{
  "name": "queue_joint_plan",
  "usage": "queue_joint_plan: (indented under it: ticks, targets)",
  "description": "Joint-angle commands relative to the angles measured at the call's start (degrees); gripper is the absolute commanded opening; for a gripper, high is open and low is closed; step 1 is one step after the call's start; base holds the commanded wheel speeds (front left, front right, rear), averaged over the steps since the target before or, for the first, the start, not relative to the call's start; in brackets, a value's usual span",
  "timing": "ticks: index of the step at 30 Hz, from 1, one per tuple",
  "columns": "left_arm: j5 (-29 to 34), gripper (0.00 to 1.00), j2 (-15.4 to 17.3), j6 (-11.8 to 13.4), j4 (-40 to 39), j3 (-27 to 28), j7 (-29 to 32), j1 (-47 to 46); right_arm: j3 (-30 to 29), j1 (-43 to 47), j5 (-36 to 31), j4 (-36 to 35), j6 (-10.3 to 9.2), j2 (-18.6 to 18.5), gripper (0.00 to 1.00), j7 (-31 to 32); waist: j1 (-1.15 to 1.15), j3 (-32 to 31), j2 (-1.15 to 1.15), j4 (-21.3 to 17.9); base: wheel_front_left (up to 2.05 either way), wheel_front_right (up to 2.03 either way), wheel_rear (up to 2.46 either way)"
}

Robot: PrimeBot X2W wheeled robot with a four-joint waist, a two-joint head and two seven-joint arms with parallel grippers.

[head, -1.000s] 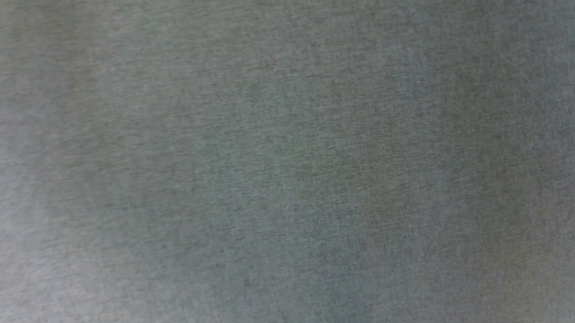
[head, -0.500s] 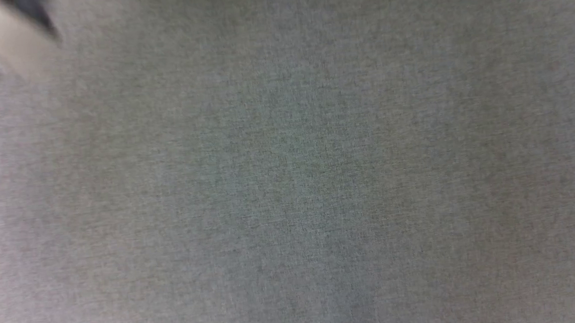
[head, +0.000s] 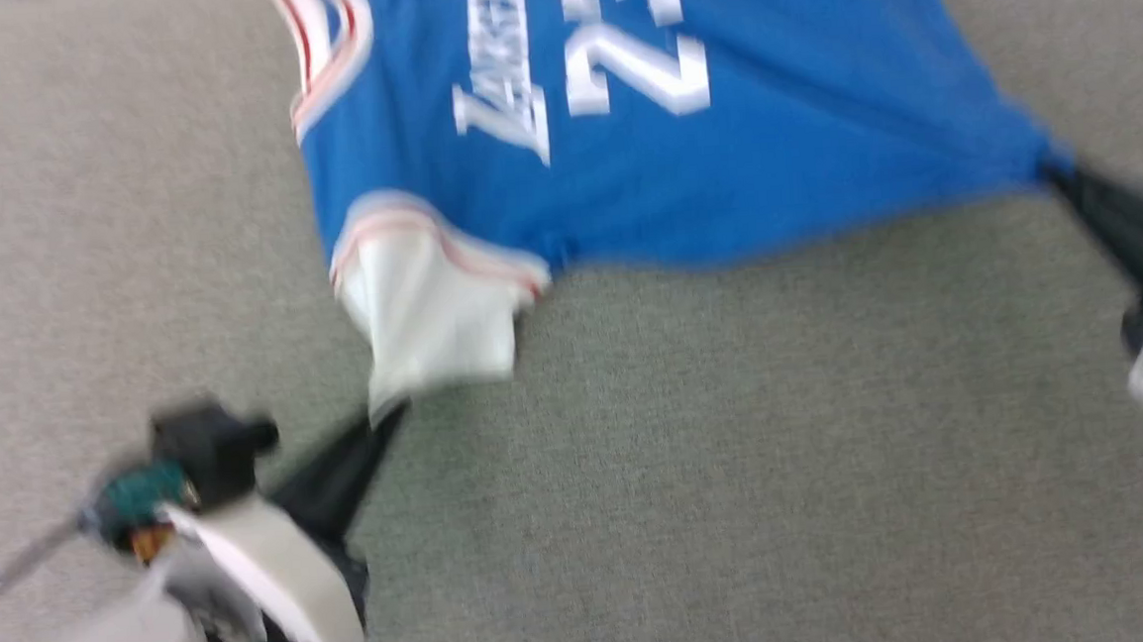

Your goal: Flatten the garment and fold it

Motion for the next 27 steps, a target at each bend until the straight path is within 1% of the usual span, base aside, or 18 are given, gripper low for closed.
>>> queue_joint_plan:
  ticks: [1,2,5,11,14,20,23,27]
  targets:
    - [-0.85,0.0,-0.2,0.81,0.07,-0.58,-0.07,1.86,-0.75,2.62,-0.15,0.04,-0.11,0.63,0.0,0.34,0.01,-5.27,0.0,0.16,0.0,0.0,0.0]
    - [-1.97,0.0,-0.31,1.32,0.46,-1.25,0.12,3.6,-1.24,5.16,-0.44,0.11,-0.11,0.9,0.0,0.96,0.01,-6.27,0.0,0.17,0.0,0.0,0.0]
    - [-5.14,0.0,-0.28,1.78,1.47,-3.15,1.04,8.02,-2.87,12.51,-1.46,0.35,-0.11,1.7,0.0,2.68,0.01,-8.65,0.0,0.15,0.0,0.0,0.0]
    - [-12.13,0.0,-0.27,1.62,2.87,-6.39,4.15,15.29,-6.71,26.24,-2.82,0.92,-0.11,4.51,0.0,6.07,0.01,-12.27,0.0,0.08,0.0,0.0,0.0]
    - [-15.46,0.0,-0.76,1.58,3.45,-7.55,5.35,18.33,-8.22,31.99,-3.48,0.75,-0.11,5.95,0.0,8.55,0.01,-13.33,0.0,0.08,0.0,0.0,0.0]
    - [-19.57,0.0,-1.32,2.32,4.09,-8.64,5.8,22.67,-10.42,40.48,-5.81,0.49,-0.11,8.04,0.0,12.92,0.01,-15.01,0.0,0.16,0.0,0.0,0.0]
    - [-21.24,0.0,-1.29,2.4,3.85,-9.21,6.22,24.47,-11.43,43.54,-6.37,0.5,-0.11,8.79,0.0,15.6,0.01,-15.78,0.0,0.2,0.0,0.0,0.0]
    - [-22.63,0.0,-1.23,2.48,3.22,-9.2,5.85,25.93,-13.46,46.29,-7.18,-0.87,-0.11,10.11,0.0,17.66,0.01,-16.7,0.0,0.41,0.0,0.0,0.0]
